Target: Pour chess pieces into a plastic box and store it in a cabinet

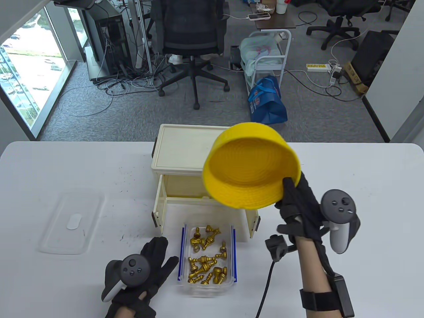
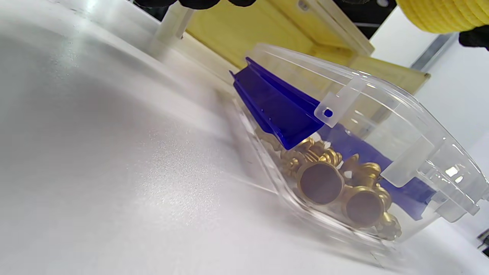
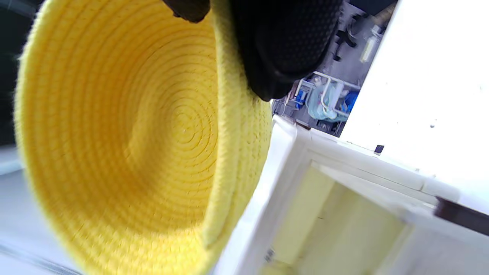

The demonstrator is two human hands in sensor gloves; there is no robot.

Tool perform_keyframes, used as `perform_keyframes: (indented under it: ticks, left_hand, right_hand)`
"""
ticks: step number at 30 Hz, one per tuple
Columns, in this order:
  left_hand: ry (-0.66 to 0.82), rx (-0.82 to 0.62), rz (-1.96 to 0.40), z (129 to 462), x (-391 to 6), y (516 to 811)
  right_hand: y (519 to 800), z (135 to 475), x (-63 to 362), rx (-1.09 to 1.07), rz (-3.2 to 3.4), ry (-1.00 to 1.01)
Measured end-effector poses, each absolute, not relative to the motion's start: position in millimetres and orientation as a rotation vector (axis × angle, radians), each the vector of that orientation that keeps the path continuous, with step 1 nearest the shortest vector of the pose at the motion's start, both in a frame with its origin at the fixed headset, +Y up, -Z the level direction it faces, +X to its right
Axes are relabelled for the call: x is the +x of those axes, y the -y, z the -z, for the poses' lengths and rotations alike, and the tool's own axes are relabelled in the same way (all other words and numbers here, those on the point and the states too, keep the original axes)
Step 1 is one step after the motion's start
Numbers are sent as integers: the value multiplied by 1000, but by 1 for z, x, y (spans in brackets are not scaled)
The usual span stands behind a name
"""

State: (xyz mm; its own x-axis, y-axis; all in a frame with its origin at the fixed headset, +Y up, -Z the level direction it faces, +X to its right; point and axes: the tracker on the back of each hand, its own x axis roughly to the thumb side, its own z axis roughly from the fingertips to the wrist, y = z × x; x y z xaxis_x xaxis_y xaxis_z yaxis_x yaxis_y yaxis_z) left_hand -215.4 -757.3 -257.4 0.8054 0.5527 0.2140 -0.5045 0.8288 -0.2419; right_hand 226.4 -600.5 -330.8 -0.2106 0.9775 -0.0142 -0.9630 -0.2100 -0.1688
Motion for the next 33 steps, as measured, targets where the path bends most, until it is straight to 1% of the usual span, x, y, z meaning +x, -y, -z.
perform_keyframes:
  ticks: [4,7,11,16,21,26,27,33]
  left_hand:
    - [281,-180,-567,258,-215,758]
    - [278,-185,-567,258,-215,758]
    - [284,-191,-557,258,-215,759]
    - [285,-197,-541,259,-214,759]
    - [288,-206,-531,259,-213,760]
    - [302,-228,-503,260,-208,761]
    - [306,-233,-499,260,-208,762]
    - [317,-244,-491,260,-206,763]
  right_hand:
    - [628,333,278,-244,-1493,122]
    - [650,331,308,-345,-1399,148]
    - [681,327,341,-567,-1352,200]
    - [725,321,373,-785,-1258,165]
    - [759,318,389,-910,-1181,161]
    - [777,318,391,-980,-1107,173]
    - [777,320,391,-952,-1104,196]
    - [773,325,387,-990,-1148,169]
